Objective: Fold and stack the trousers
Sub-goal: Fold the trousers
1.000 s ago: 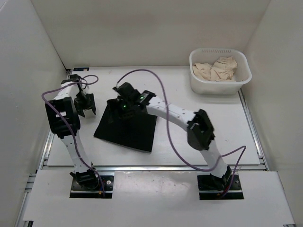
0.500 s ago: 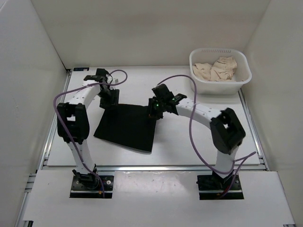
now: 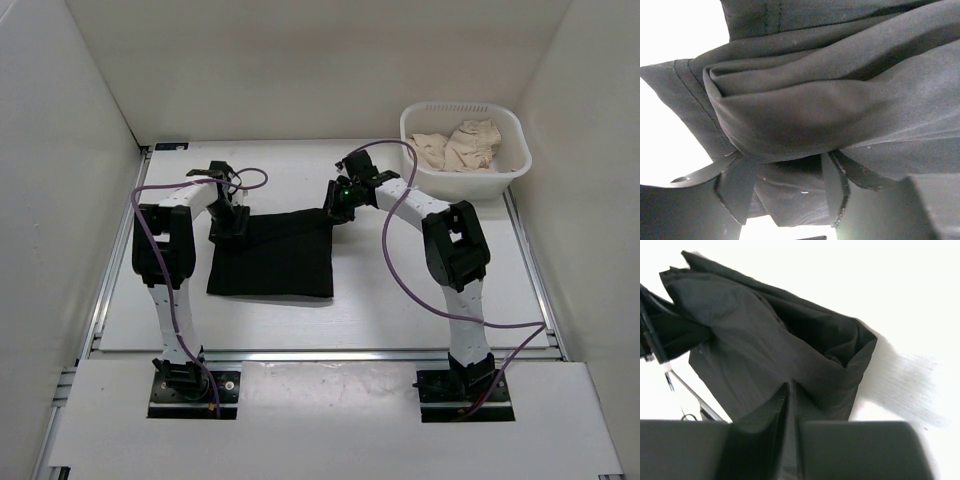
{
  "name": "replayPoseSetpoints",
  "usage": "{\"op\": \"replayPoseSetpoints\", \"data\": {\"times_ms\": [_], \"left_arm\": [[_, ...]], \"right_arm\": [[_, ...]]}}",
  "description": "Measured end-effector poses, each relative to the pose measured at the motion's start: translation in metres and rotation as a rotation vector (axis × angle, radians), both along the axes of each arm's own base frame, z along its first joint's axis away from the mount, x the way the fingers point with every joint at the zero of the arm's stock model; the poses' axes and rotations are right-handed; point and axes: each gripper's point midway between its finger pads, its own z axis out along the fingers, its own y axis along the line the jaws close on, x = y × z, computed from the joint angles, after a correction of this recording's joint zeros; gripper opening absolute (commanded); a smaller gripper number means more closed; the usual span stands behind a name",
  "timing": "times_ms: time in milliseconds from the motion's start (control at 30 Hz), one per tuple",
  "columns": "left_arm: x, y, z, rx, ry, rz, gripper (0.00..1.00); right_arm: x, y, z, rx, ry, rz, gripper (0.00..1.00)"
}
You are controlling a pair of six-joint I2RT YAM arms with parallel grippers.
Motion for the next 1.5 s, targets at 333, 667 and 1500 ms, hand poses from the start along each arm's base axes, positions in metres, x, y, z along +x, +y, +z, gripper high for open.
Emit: {"op": "replayPoseSetpoints", "data": {"times_ms": [333, 667, 1500], "left_arm": [[0.000, 0.012, 0.009, -0.006, 0.000, 0.030, 0.72], [-0.002, 0.047, 0.047, -0.024, -0.057, 0.130, 0.73], [-0.062, 0.100, 0.060, -0.113, -0.029, 0.352, 0.75]], "right_arm": [[-0.038, -0.025, 0.026, -0.045, 0.016, 0.070, 0.99], [-0.077, -0.048, 0.002, -0.110, 0.133, 0.055, 0.99], [-0.071, -0.109, -0.033, -0.003, 0.220, -0.014, 0.05]]}}
